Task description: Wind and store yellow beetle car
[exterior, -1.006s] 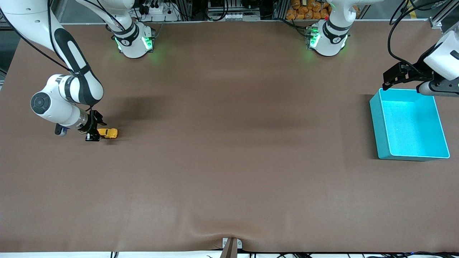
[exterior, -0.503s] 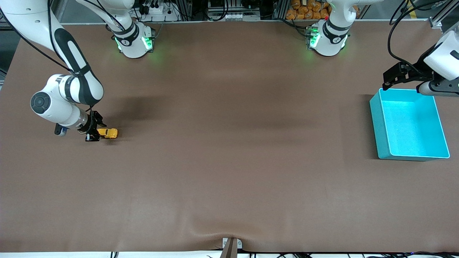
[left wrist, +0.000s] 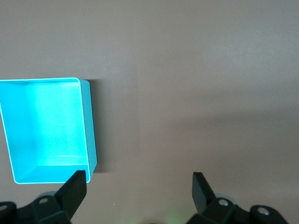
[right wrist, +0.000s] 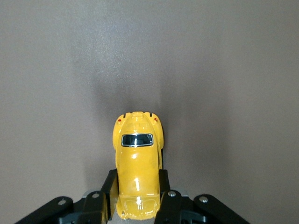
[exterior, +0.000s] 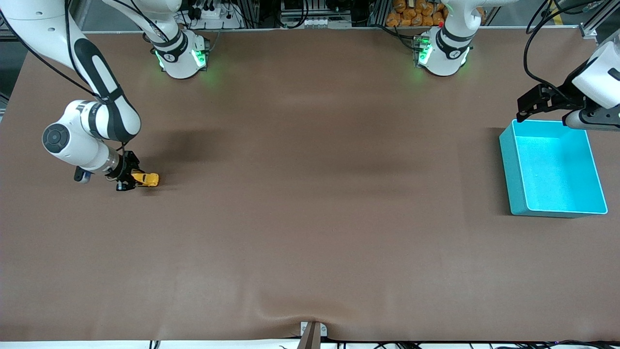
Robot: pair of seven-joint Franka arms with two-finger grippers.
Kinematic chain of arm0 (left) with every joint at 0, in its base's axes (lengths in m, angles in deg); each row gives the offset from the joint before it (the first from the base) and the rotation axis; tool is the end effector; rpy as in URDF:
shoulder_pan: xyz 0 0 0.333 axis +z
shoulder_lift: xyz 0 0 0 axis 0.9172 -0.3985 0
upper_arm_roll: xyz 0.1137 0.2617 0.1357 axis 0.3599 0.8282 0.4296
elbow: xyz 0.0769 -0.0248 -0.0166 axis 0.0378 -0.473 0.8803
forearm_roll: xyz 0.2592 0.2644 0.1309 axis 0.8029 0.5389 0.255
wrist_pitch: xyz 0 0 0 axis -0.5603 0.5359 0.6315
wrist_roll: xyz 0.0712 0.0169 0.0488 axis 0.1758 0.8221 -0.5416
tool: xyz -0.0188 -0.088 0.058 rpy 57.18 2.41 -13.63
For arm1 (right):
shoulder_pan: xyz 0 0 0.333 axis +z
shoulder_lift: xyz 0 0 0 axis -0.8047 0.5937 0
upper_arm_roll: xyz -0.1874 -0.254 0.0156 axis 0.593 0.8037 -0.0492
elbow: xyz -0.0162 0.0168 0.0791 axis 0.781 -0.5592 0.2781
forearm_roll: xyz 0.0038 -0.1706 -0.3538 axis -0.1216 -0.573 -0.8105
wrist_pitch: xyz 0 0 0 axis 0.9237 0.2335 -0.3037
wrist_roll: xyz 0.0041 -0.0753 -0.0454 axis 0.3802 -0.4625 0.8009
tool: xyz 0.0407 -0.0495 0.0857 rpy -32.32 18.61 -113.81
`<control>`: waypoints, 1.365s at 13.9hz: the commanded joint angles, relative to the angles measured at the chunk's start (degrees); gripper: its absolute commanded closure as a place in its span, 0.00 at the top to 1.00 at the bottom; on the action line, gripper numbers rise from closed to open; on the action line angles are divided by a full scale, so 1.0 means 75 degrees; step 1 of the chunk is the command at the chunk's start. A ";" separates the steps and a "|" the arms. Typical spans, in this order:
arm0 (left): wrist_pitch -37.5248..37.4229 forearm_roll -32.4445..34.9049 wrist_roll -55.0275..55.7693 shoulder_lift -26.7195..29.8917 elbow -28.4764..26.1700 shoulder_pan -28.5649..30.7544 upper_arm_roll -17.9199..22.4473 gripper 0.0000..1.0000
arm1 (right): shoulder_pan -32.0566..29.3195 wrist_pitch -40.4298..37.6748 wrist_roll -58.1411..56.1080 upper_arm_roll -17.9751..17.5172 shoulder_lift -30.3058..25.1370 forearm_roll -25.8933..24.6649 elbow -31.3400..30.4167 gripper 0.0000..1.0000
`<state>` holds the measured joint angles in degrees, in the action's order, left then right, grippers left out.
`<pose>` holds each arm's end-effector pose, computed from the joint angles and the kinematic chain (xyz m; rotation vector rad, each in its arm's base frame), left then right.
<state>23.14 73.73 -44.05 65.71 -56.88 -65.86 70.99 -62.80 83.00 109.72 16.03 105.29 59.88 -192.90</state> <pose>0.5399 -0.0521 0.6366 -3.1333 0.1459 0.0391 0.5132 -0.0820 0.2024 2.1667 -2.2339 -0.0691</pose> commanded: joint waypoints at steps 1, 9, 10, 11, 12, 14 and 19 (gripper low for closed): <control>0.0036 -0.0113 -0.0134 0.0081 -0.0008 0.0066 -0.0040 1.00 | -0.0200 0.0242 0.0169 -0.0110 0.0081 -0.0135 -0.0109 0.20; 0.0036 -0.0113 -0.0134 0.0081 -0.0008 0.0066 -0.0040 1.00 | -0.0422 0.0617 0.0146 -0.0110 0.0327 -0.0158 -0.0051 0.19; 0.0036 -0.0113 -0.0134 0.0081 -0.0008 0.0066 -0.0040 1.00 | -0.0446 0.0617 0.0099 -0.0110 0.0328 -0.0158 -0.0050 0.18; 0.0036 -0.0113 -0.0134 0.0081 -0.0008 0.0066 -0.0040 1.00 | -0.0469 0.0629 0.0076 -0.0110 0.0328 -0.0158 -0.0050 0.17; 0.0047 -0.0113 -0.0134 0.0081 -0.0008 0.0066 -0.0040 1.00 | -0.0562 0.0676 0.0041 -0.0110 0.0339 -0.0170 -0.0050 0.16; 0.0036 -0.0113 -0.0134 0.0081 -0.0008 0.0066 -0.0040 1.00 | -0.0645 0.0792 -0.0018 -0.0098 0.0456 -0.0345 -0.0027 0.16; 0.0036 -0.0113 -0.0134 0.0081 -0.0008 0.0066 -0.0040 1.00 | -0.0926 0.0922 -0.0018 -0.0098 0.0644 -0.0825 0.0055 0.16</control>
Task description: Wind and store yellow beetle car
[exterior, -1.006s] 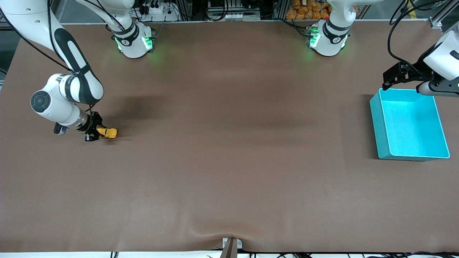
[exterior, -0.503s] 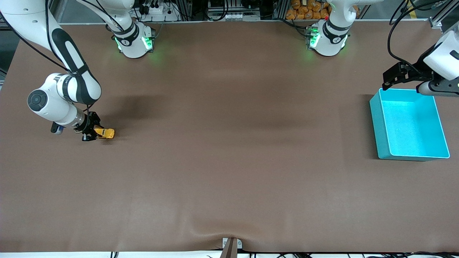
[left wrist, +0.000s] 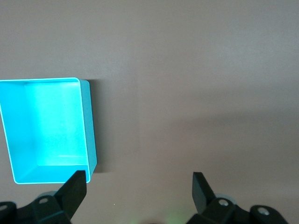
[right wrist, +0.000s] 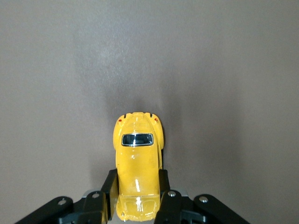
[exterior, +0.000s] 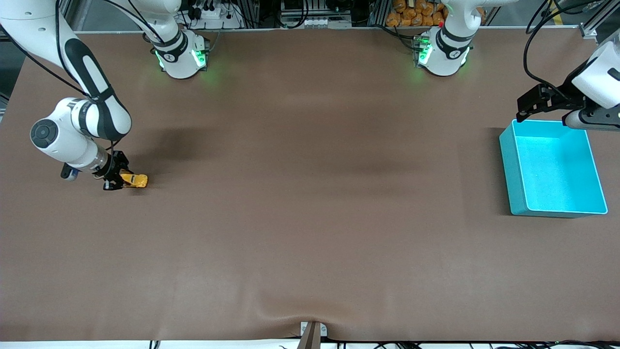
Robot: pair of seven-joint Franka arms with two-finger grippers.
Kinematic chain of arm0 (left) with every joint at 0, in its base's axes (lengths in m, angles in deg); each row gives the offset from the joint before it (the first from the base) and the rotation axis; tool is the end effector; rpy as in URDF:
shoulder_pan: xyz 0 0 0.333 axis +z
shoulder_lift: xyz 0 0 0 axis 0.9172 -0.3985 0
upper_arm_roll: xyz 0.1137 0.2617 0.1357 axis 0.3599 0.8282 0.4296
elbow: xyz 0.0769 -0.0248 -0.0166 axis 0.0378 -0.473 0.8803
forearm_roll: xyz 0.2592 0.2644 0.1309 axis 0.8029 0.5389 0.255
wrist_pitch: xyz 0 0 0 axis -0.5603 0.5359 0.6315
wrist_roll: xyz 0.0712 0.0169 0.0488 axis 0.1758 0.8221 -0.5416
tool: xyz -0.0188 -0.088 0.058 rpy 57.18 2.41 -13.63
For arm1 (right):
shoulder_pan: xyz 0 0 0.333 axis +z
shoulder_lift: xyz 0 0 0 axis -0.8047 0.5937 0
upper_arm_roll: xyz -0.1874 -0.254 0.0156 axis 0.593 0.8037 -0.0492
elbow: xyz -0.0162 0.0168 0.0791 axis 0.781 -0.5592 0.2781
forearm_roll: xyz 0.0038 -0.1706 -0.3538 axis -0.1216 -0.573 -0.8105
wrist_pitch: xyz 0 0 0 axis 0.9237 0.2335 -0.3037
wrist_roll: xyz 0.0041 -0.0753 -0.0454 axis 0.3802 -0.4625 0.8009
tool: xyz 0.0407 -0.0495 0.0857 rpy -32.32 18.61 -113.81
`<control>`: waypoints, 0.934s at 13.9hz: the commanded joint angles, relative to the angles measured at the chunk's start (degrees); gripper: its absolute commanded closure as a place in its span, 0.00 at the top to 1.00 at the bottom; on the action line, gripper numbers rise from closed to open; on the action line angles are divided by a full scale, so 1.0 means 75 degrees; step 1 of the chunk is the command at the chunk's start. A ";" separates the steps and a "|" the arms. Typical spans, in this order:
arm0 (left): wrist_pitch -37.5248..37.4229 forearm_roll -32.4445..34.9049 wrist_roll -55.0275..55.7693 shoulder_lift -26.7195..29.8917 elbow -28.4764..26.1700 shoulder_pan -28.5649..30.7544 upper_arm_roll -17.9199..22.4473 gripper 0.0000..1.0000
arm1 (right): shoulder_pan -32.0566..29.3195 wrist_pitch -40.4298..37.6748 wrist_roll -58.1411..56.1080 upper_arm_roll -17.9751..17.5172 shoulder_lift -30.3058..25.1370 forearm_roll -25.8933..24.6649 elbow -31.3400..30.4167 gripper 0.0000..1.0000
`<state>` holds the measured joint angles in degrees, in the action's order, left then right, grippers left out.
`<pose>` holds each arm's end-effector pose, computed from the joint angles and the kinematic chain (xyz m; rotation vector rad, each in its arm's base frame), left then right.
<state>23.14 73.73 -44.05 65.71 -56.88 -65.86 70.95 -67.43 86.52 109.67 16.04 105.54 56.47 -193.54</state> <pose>0.5399 -0.0525 0.6366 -3.1333 0.1470 0.0391 0.5067 -0.1222 0.2015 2.1383 -2.2674 0.0135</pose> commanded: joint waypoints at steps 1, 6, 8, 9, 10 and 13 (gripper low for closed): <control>0.0036 -0.0113 -0.0134 0.0081 -0.0008 0.0066 -0.0035 1.00 | -0.0403 0.0453 -0.0022 -0.0112 0.0611 -0.0499 0.0151 0.16; 0.0036 -0.0113 -0.0134 0.0081 -0.0008 0.0066 -0.0035 1.00 | -0.0732 0.0535 -0.0034 -0.0112 0.0775 -0.1016 0.0292 0.16; 0.0047 -0.0114 -0.0134 0.0081 -0.0008 0.0066 -0.0035 1.00 | -0.0825 0.0535 -0.0057 -0.0112 0.0798 -0.1040 0.0350 0.16; 0.0036 -0.0113 -0.0134 0.0081 -0.0008 0.0066 -0.0035 1.00 | -0.0849 0.0535 -0.0139 -0.0112 0.0822 -0.1040 0.0362 0.14; 0.0036 -0.0113 -0.0134 0.0081 -0.0008 0.0066 -0.0035 1.00 | -0.0954 0.0535 -0.0209 -0.0112 0.0822 -0.1040 0.0386 0.14; 0.0036 -0.0113 -0.0134 0.0081 -0.0008 0.0066 -0.0035 1.00 | -0.1189 0.0582 -0.0350 -0.0112 0.0915 -0.1087 0.0479 0.13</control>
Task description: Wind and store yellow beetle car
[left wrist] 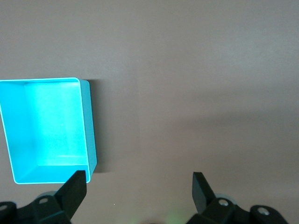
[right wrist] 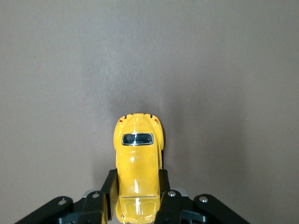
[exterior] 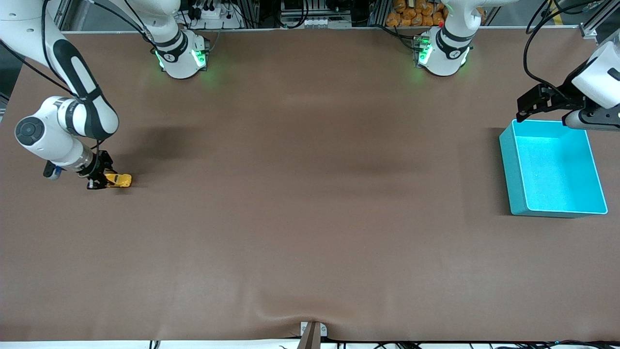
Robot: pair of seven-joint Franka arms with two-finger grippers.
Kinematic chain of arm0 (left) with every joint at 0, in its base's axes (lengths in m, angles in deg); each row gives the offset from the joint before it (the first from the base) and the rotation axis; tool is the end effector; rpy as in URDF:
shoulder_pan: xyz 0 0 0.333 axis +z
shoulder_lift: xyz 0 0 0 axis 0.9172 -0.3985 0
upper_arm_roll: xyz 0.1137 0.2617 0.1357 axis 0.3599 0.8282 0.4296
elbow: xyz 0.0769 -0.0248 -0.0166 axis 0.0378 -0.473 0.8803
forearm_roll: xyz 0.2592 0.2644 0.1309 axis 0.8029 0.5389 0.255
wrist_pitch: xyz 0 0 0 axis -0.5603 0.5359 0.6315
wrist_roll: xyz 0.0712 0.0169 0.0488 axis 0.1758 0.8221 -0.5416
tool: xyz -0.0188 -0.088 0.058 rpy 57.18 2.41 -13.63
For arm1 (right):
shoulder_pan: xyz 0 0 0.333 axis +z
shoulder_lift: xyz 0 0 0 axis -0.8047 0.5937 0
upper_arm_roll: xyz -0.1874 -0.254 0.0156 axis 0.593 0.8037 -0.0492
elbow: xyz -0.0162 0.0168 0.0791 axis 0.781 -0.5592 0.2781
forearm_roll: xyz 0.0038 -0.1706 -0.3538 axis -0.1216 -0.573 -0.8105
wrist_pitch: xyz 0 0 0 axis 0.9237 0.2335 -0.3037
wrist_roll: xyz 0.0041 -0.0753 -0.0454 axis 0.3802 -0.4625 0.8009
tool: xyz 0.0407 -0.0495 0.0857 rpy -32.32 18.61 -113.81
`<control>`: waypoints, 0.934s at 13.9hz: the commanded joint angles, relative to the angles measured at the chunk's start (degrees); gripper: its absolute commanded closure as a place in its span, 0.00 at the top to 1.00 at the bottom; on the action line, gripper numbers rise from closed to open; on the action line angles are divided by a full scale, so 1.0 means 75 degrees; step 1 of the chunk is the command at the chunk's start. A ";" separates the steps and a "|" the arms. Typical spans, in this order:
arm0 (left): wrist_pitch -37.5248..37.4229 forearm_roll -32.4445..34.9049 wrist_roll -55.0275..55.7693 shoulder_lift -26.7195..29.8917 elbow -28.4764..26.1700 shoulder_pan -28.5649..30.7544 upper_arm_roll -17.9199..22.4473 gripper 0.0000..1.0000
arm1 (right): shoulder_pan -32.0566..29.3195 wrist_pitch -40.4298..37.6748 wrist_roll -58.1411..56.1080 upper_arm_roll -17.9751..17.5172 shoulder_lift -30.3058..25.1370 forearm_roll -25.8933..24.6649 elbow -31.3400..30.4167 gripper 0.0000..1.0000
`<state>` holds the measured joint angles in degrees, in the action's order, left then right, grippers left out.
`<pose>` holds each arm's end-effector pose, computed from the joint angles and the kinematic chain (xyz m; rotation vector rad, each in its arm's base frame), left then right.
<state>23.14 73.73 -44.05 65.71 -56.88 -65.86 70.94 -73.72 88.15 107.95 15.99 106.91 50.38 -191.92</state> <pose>0.5399 -0.0526 0.6366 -3.1332 0.1473 0.0391 0.5019 -0.1772 0.2011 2.1363 -2.2311 0.0927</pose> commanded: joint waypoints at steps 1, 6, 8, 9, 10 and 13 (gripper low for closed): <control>0.0036 -0.0125 -0.0134 0.0081 -0.0008 0.0066 -0.0034 1.00 | -0.0409 0.0388 -0.0168 -0.0105 0.0732 -0.0275 0.0287 0.13; 0.0036 -0.0113 -0.0134 0.0081 -0.0008 0.0066 -0.0034 1.00 | -0.0701 0.0458 -0.0542 -0.0105 0.0896 -0.0286 0.0475 0.13; 0.0036 -0.0125 -0.0134 0.0081 -0.0008 0.0066 -0.0034 1.00 | -0.0830 0.0458 -0.0742 -0.0105 0.0931 -0.0275 0.0545 0.13; 0.0036 -0.0114 -0.0134 0.0081 -0.0008 0.0077 -0.0034 1.00 | -0.0936 0.0458 -0.0882 -0.0105 0.0931 -0.0286 0.0592 0.13; 0.0036 -0.0113 -0.0134 0.0081 -0.0008 0.0078 -0.0034 1.00 | -0.1029 0.0458 -0.1011 -0.0105 0.0931 -0.0275 0.0604 0.13; 0.0047 -0.0113 -0.0134 0.0081 -0.0008 0.0078 -0.0034 1.00 | -0.1101 0.0447 -0.1094 -0.0105 0.0931 -0.0275 0.0663 0.13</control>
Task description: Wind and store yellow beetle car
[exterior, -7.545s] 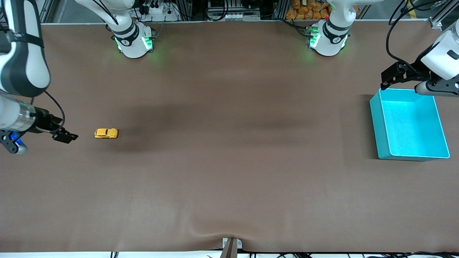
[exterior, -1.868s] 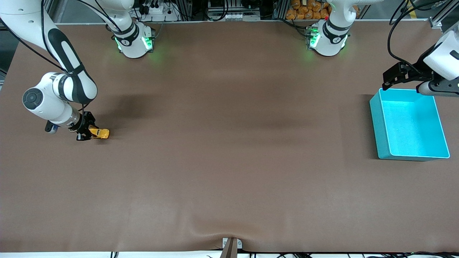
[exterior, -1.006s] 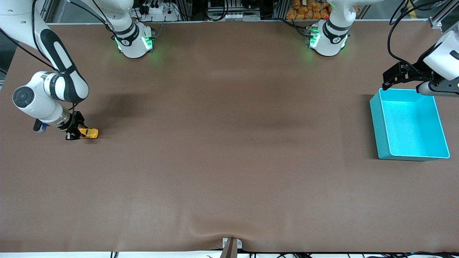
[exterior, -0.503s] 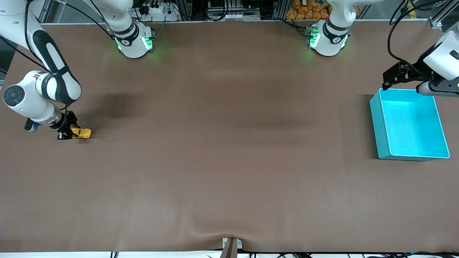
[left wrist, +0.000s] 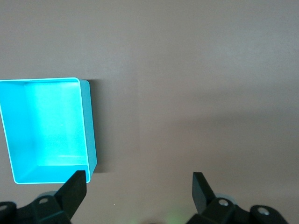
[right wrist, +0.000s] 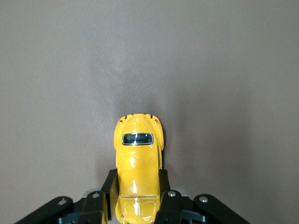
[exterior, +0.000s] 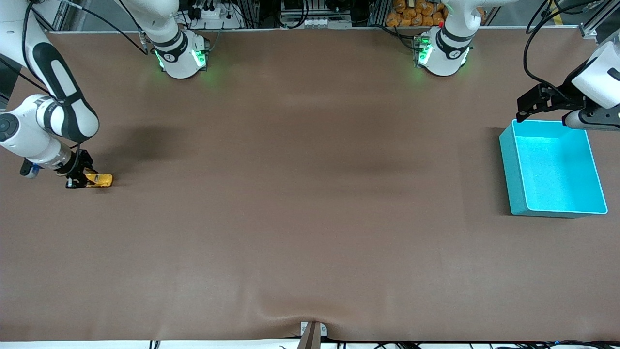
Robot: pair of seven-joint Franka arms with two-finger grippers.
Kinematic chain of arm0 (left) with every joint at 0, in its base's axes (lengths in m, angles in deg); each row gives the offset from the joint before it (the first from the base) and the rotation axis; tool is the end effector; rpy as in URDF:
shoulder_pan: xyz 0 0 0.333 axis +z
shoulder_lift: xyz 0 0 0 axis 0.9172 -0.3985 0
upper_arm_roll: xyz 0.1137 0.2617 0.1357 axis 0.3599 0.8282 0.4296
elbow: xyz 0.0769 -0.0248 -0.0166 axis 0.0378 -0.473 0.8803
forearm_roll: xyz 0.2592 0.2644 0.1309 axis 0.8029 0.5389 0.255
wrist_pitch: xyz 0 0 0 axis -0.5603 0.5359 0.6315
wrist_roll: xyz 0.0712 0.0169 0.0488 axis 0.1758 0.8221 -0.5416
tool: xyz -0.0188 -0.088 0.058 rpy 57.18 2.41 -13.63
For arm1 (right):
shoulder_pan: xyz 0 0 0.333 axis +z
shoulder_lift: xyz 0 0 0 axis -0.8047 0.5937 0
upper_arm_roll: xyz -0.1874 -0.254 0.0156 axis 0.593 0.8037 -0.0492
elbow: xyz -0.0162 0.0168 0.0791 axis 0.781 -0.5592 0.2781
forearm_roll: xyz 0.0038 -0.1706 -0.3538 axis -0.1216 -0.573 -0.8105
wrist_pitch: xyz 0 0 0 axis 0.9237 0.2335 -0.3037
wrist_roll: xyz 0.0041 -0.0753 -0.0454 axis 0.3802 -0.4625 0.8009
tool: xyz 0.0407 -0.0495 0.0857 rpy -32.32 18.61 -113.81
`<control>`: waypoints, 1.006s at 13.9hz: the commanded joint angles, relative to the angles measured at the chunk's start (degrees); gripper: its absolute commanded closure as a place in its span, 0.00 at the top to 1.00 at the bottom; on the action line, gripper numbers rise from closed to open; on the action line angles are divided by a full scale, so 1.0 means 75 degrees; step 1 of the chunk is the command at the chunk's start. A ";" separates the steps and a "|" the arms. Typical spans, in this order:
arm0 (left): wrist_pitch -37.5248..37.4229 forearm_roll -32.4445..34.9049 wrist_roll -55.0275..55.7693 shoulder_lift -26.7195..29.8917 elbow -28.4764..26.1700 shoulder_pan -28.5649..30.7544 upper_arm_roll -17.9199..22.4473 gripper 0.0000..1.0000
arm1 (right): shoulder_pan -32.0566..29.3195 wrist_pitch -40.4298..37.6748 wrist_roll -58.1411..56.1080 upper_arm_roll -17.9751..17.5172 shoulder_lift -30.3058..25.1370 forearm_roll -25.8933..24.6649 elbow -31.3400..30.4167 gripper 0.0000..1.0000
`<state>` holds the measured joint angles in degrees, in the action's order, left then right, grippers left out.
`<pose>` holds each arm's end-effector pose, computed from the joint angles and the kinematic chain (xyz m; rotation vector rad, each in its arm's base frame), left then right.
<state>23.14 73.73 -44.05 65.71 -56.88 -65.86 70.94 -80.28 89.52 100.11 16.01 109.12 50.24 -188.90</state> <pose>0.5399 -0.0526 0.6366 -3.1332 0.1473 0.0391 0.4949 -0.2413 0.2009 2.1675 -2.2088 0.1365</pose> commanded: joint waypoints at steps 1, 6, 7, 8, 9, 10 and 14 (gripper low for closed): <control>0.0036 -0.0125 -0.0134 0.0081 -0.0008 0.0077 -0.0034 1.00 | -0.0213 0.0252 -0.0049 -0.0108 0.0637 -0.0256 0.0260 0.16; 0.0047 -0.0113 -0.0134 0.0081 -0.0008 0.0077 -0.0022 1.00 | -0.0108 -0.1215 -0.0319 -0.0166 0.0253 -0.0233 0.0749 1.00; 0.0047 -0.0125 -0.0134 0.0081 -0.0008 0.0077 -0.0034 1.00 | -0.0084 -0.2072 -0.0318 -0.0201 0.0042 -0.0163 0.1054 1.00; 0.0036 -0.0125 -0.0134 0.0081 -0.0008 0.0077 -0.0034 1.00 | -0.0015 -0.2800 -0.0318 -0.0236 -0.0192 -0.0104 0.1416 1.00; 0.0047 -0.0125 -0.0134 0.0081 -0.0008 0.0077 -0.0034 1.00 | 0.0009 -0.3584 -0.0330 -0.0353 -0.0334 0.0117 0.1803 1.00; 0.0047 -0.0125 -0.0134 0.0081 -0.0008 0.0077 -0.0034 1.00 | 0.0010 -0.4242 -0.0318 -0.0423 -0.0451 0.0513 0.2248 1.00; 0.0047 -0.0125 -0.0134 0.0081 -0.0008 0.0077 -0.0034 1.00 | 0.0045 -0.6272 -0.0353 -0.0483 -0.0628 0.1347 0.3749 1.00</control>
<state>23.14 73.72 -44.05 65.71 -56.86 -65.86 70.94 -79.97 47.43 97.88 12.36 103.94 57.67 -165.34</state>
